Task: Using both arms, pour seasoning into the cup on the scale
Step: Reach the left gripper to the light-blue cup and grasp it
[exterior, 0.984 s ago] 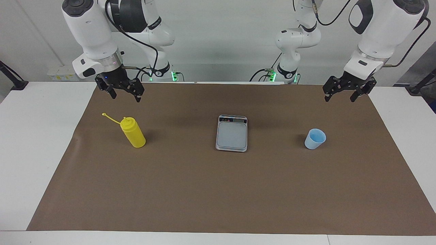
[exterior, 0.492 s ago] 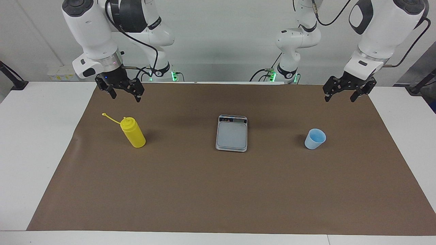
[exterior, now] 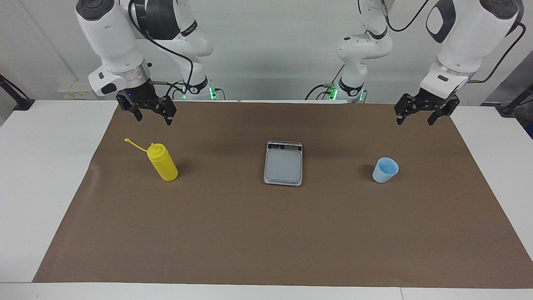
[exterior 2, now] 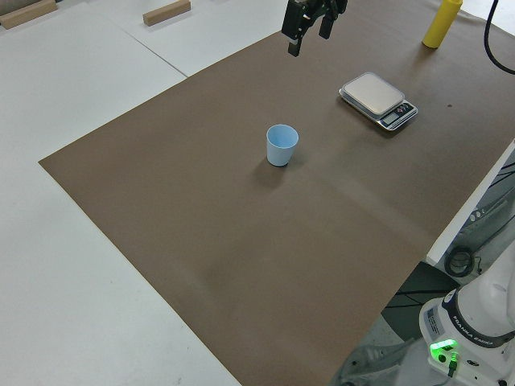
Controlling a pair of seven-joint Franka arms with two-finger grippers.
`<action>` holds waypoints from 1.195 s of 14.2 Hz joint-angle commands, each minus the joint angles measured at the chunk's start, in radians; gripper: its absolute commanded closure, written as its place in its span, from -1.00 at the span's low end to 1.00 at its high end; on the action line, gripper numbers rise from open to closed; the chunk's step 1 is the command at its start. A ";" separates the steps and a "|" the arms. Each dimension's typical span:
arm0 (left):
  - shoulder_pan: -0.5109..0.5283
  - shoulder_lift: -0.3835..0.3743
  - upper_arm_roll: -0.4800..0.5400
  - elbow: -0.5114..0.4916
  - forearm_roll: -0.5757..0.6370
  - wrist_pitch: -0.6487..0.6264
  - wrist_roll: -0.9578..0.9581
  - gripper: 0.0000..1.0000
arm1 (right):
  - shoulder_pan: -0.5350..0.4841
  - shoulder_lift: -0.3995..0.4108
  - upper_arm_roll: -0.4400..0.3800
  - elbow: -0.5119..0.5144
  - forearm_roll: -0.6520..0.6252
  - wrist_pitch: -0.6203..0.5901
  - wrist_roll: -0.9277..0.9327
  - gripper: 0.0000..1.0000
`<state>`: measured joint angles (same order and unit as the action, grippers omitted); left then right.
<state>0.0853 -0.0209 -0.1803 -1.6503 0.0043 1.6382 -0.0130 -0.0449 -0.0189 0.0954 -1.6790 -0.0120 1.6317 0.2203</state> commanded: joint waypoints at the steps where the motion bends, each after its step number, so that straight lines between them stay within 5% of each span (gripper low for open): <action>1: 0.013 -0.031 0.004 -0.066 -0.023 0.061 0.013 -1.00 | -0.009 -0.024 0.003 -0.031 0.006 0.024 -0.015 -1.00; 12: 0.092 0.015 0.005 -0.457 -0.030 0.541 -0.064 -1.00 | -0.010 -0.024 0.003 -0.033 0.006 0.024 -0.015 -1.00; 17: 0.117 0.062 0.004 -0.508 -0.049 0.652 -0.068 -1.00 | -0.010 -0.026 0.003 -0.038 0.006 0.024 -0.016 -1.00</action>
<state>0.1793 0.0401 -0.1657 -2.1245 -0.0224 2.2297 -0.0719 -0.0455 -0.0189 0.0953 -1.6822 -0.0120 1.6317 0.2203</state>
